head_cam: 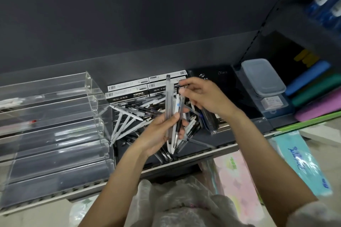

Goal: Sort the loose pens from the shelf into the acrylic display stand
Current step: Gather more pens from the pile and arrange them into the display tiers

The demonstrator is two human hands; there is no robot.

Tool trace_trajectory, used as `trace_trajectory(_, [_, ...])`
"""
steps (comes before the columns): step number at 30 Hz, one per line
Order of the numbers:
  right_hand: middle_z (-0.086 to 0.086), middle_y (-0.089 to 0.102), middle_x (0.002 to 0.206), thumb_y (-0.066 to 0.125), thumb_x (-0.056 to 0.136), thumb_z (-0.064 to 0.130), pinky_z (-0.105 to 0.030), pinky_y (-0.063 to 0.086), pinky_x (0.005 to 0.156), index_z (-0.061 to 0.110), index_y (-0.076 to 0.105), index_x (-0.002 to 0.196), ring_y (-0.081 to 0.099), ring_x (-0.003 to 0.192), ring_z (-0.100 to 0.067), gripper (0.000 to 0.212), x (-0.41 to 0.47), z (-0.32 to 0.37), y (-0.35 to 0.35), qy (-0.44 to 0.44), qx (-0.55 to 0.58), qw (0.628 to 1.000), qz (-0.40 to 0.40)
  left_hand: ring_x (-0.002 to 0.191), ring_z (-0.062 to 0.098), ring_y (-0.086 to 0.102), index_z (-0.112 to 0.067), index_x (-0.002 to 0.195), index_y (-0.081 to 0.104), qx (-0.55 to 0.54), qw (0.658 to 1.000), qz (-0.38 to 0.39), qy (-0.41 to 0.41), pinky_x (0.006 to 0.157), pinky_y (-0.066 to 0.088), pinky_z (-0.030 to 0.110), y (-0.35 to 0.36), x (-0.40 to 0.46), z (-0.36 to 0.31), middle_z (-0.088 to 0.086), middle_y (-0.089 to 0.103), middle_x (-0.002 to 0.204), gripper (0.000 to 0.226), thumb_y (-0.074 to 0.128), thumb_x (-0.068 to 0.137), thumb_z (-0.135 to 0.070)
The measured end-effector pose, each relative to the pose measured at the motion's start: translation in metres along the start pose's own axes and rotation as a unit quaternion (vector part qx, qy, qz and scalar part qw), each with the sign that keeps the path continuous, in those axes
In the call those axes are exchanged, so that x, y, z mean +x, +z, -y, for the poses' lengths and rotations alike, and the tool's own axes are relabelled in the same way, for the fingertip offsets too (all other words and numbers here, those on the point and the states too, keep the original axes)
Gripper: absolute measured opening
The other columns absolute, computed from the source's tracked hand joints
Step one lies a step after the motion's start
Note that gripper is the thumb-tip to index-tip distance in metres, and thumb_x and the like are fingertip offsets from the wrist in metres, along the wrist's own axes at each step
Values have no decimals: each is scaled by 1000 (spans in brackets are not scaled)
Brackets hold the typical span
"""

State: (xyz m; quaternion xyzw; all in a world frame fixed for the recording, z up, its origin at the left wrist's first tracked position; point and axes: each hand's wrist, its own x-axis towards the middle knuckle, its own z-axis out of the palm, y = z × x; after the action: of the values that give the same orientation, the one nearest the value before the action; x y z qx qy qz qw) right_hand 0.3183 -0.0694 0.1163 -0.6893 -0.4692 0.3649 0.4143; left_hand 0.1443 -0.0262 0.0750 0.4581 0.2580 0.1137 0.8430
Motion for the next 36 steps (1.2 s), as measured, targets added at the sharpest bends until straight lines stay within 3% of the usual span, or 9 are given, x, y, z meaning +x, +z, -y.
trace_trajectory(5, [8,58,56,65,87,16,-14,43,46,13,64,112,50,46,-3,25,5,3,-4,-10,13,998,67,75,16,69,-15,115,60,-22,999,19,-22,69,58,28,2,-5,3,7,73,94,28,46,91,-20])
trace_trajectory(11, [-9,59,68,64,86,9,-17,49,53,4,65,111,56,54,-8,26,4,9,-9,-13,54,996,64,90,22,71,-15,117,59,-47,998,21,-28,74,58,31,3,-9,4,11,71,110,32,49,88,-23])
trace_trajectory(13, [-1,61,64,63,86,8,-17,49,53,4,66,106,56,54,-8,21,2,9,-17,-26,90,996,7,89,23,71,-13,118,58,-70,997,10,-20,76,59,33,3,-10,4,13,70,111,33,49,88,-21])
trace_trajectory(15, [6,63,63,62,87,8,-17,50,56,7,67,101,57,57,-6,15,-5,6,-28,-41,162,980,-104,91,23,71,-12,119,57,-108,994,-14,1,78,59,34,1,-9,4,12,69,113,32,46,90,-19])
trace_trajectory(17, [6,67,70,62,88,8,-18,52,64,12,68,96,62,64,-7,12,-17,3,-29,-56,221,953,-200,99,23,69,-14,120,58,-153,987,-38,28,82,58,36,-2,-8,4,9,68,117,30,39,96,-16])
trace_trajectory(19, [2,70,78,63,86,4,-19,53,72,14,69,94,67,72,-10,14,-31,-2,-10,-53,240,940,-238,108,25,65,-15,123,57,-191,979,-49,50,86,56,39,-2,-7,3,7,65,123,33,36,98,-16])
trace_trajectory(24, [0,67,89,70,81,2,-22,52,74,25,70,89,68,82,-14,25,-55,-20,56,-75,146,947,-276,113,26,62,-12,132,51,-243,964,-80,79,88,55,39,5,4,-1,8,63,127,37,39,97,-17])
trace_trajectory(32, [8,63,89,72,79,1,-20,53,71,15,73,92,64,77,-6,19,-62,-38,69,-114,-18,959,-259,113,26,63,-10,125,49,-298,950,-77,50,91,54,42,3,16,5,13,63,125,27,37,102,-17])
trace_trajectory(36, [8,62,92,71,79,1,-16,51,69,14,73,90,63,79,-3,17,-60,-44,67,-124,-59,966,-221,103,22,66,-6,133,49,-326,942,-71,46,78,58,35,2,19,6,7,68,100,36,39,100,-17])
